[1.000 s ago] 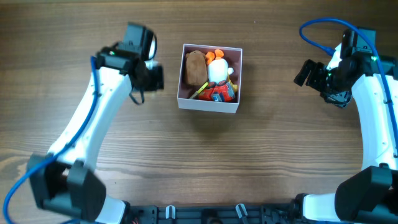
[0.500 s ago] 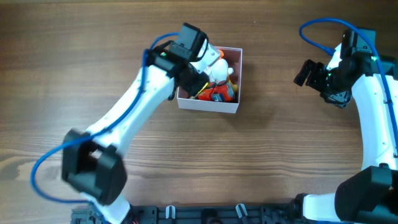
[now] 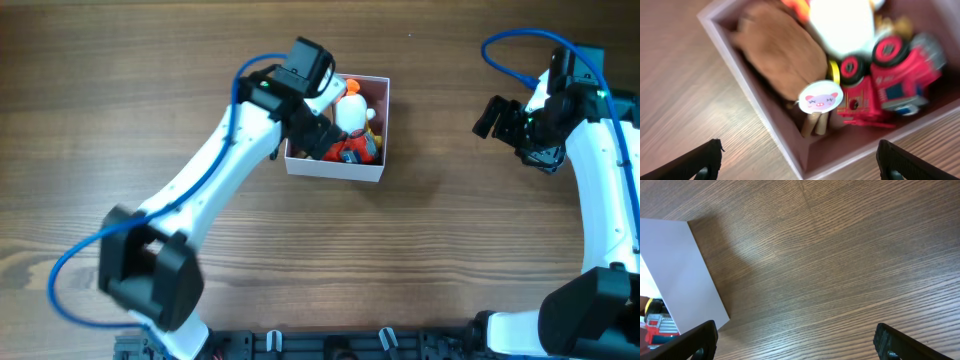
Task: Pack container
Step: 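Lower the pig rattle drum into the box and open the left gripper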
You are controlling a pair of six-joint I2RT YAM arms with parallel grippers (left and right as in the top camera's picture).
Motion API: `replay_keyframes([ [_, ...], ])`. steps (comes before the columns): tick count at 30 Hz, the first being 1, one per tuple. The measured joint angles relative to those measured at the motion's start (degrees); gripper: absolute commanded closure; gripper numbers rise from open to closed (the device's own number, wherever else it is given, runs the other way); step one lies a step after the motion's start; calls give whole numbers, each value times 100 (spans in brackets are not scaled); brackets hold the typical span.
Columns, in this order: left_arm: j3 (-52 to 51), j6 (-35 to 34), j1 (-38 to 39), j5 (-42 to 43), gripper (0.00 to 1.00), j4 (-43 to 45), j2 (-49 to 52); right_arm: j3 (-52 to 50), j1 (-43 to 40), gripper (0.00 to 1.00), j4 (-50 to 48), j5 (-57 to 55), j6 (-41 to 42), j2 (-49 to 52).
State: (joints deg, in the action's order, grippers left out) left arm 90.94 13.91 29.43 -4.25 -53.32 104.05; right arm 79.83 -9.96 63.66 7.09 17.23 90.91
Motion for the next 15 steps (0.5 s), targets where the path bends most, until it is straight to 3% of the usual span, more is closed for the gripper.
replay_keyframes([
  [5,173,-946,-282,-52,0,-581,-675,0,0,1,2,0,0,0],
  [6,168,-1143,-407,-66,5,-691,-710,0,0,0,2,0,0,0],
  [9,-9,-1587,-730,-81,42,-664,-634,0,0,0,11,0,0,0],
  [12,-374,-1816,-1014,-76,89,-527,-315,0,0,0,20,-2,0,0],
  [13,-485,-1856,-1080,-39,96,-437,-153,0,0,0,20,0,0,0],
  [15,-608,-1930,-1137,61,96,-326,138,0,0,0,17,0,0,0],
])
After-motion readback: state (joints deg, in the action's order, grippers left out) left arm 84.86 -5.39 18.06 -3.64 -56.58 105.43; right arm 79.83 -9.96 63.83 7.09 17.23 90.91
